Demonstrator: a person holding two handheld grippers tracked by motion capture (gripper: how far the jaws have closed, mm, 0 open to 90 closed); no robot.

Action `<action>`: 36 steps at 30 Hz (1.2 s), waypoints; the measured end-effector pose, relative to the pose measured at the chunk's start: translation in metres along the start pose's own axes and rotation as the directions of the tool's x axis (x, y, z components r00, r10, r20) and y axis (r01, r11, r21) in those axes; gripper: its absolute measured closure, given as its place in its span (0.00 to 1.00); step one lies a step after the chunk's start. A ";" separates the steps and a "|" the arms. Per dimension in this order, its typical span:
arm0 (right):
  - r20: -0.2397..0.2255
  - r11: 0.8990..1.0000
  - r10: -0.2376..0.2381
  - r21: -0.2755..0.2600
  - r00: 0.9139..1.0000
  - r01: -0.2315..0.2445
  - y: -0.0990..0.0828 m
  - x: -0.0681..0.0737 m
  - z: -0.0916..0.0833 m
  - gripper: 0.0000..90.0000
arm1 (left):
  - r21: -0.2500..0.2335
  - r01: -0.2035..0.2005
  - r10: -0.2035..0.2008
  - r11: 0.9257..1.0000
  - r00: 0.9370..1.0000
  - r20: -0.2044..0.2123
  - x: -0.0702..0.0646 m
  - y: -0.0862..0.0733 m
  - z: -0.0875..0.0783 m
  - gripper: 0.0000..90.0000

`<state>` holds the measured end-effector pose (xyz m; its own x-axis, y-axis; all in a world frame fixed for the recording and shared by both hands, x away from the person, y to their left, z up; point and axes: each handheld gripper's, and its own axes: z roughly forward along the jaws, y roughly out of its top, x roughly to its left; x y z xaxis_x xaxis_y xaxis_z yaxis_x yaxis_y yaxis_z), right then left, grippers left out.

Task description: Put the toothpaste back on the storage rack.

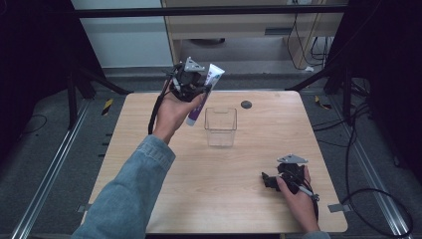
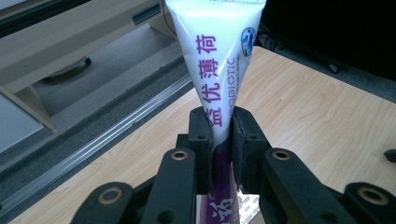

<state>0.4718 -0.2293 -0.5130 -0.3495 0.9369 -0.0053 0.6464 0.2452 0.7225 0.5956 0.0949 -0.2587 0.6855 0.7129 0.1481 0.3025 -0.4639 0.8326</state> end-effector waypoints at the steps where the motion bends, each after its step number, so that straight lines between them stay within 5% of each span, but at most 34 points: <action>1: 0.000 1.000 0.000 0.000 1.000 0.000 0.000 0.000 0.000 0.00 | -0.003 0.007 -0.007 1.000 1.000 -0.005 -0.001 0.001 0.001 0.88; 5: 0.000 1.000 0.000 0.000 1.000 0.000 0.000 0.000 0.000 0.00 | -0.035 0.039 -0.039 0.999 0.999 0.009 0.001 0.003 0.012 0.88; 24: 0.000 1.000 -0.002 -0.002 1.000 0.002 0.000 0.000 0.000 0.00 | -0.087 0.054 -0.052 0.995 0.998 0.020 0.001 0.007 0.036 0.88; 36: 0.000 1.000 -0.001 -0.002 1.000 0.001 0.000 0.000 0.000 0.00 | -0.120 0.033 -0.028 0.992 0.999 0.043 -0.005 0.014 0.044 0.88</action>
<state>0.4719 -0.2294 -0.5131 -0.3504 0.9366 -0.0058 0.6448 0.2458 0.7237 0.6251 0.0620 -0.2712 0.7047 0.7022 0.1019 0.2430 -0.3738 0.8951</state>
